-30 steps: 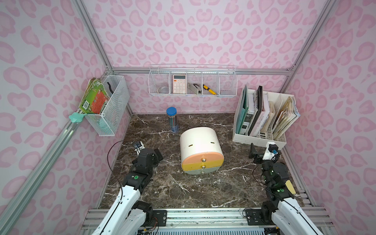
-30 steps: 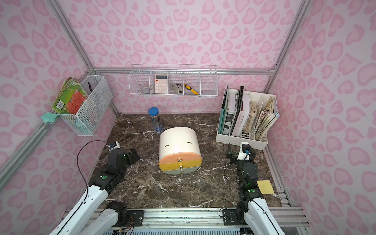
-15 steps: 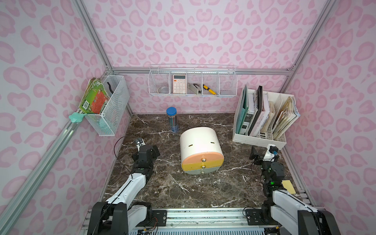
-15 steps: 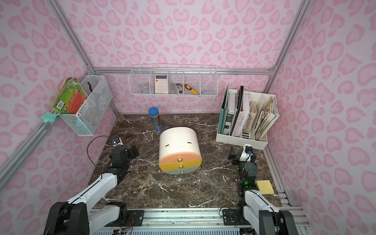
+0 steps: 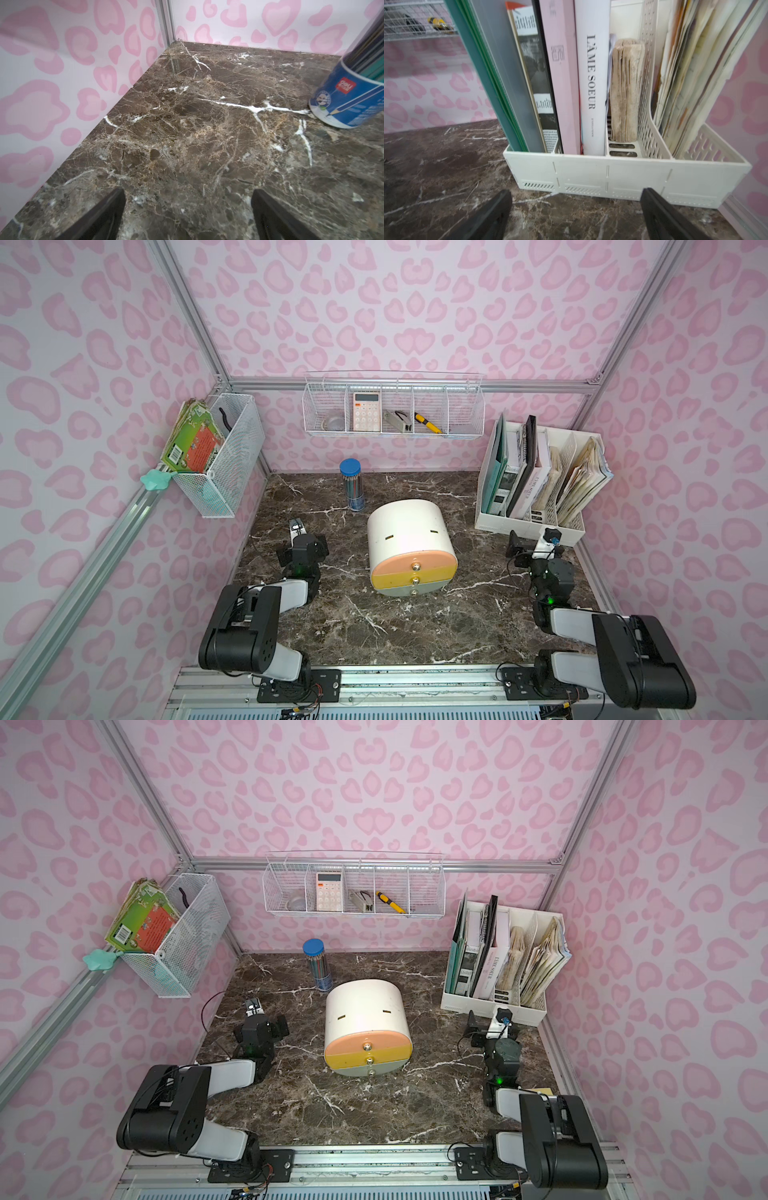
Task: Put the bluetooth earphones in the drawer according to color
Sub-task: Reset both arms
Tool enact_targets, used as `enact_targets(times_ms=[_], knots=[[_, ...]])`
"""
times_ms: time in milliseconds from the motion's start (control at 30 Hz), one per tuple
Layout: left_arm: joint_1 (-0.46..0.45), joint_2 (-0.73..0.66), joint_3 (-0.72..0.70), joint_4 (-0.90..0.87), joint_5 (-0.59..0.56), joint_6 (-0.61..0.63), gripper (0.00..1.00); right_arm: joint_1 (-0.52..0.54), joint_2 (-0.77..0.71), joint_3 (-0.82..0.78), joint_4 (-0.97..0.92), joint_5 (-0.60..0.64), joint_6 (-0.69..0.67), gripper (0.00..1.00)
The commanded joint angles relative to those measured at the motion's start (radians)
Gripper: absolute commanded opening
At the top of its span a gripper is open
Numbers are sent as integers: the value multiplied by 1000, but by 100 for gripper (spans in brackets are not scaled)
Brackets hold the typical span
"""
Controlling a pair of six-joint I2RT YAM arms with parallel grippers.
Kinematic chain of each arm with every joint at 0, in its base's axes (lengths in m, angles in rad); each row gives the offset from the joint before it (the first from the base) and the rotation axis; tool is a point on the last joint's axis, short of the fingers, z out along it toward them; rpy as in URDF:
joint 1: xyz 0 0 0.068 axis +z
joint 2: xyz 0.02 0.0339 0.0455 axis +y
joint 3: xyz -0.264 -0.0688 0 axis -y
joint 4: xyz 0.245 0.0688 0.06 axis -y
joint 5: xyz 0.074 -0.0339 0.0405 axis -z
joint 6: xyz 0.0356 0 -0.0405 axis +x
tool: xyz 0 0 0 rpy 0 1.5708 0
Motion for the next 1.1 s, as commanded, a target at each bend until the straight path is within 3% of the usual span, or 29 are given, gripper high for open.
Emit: enact_targets(times_ms=[0,100,267,433,500,567,667,833,933,1067], knots=[[5,5,8,84,-11,17,99,12,-19,30,-12,-22,-37,100],[5,2,-6,103,22,28,99,70,-3,-35,152,20,-93,100],[7,-7,-42,163,60,41,99,158,-57,-118,260,126,-182,100],[48,-1,-2,80,163,24,99,143,-166,-98,103,233,-176,100],[86,8,5,64,235,-2,99,116,-99,-105,196,232,-185,100],[110,48,-13,132,274,-5,99,94,-18,-100,286,310,-160,100],[110,67,-22,178,284,6,100,25,108,-93,397,199,-129,100],[110,63,-21,169,287,4,100,29,296,-111,646,98,-189,100],[110,62,-20,167,288,5,99,27,222,-47,416,108,-170,100],[110,63,-20,167,287,5,99,10,235,74,205,75,-156,100]])
